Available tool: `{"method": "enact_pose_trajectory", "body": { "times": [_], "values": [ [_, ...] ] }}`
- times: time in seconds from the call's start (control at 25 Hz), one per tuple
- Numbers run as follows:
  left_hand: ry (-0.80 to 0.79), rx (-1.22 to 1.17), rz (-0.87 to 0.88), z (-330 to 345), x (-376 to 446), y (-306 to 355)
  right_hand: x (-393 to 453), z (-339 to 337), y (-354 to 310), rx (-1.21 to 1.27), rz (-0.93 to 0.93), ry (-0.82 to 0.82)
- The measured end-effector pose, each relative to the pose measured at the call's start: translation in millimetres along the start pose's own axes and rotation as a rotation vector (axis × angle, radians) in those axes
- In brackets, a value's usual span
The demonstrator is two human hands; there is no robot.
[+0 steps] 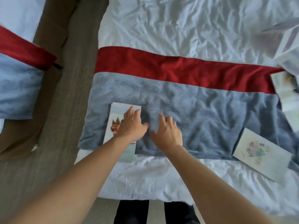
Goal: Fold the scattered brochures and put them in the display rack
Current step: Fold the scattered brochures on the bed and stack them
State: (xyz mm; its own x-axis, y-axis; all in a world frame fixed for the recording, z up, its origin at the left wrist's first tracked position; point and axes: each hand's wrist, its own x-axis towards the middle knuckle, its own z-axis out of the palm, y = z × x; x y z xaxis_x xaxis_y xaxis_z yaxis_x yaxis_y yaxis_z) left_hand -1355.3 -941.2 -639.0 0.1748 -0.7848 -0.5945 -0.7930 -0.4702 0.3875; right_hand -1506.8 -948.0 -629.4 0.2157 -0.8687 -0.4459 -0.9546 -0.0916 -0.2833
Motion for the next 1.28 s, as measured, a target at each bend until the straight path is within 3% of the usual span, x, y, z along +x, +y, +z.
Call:
{"method": "enact_pose_trajectory", "body": {
  "times": [0.24,0.52,0.68,1.08,1.28],
  "values": [
    [-0.029,0.029,0.195,23,18,134,3,-83,124,0.014,0.115,0.075],
    [-0.055,0.133,0.353,117,29,312,-12,-146,318,0.018,0.235,0.108],
    [-0.100,0.217,0.425,159,31,378,-26,-161,402,0.018,0.310,0.097],
    [-0.163,0.271,0.442,178,82,457,1,-180,491,0.064,0.484,0.173],
    [-0.481,0.417,0.491,212,77,450,-25,-159,536,-0.004,0.635,0.122]
  ]
}}
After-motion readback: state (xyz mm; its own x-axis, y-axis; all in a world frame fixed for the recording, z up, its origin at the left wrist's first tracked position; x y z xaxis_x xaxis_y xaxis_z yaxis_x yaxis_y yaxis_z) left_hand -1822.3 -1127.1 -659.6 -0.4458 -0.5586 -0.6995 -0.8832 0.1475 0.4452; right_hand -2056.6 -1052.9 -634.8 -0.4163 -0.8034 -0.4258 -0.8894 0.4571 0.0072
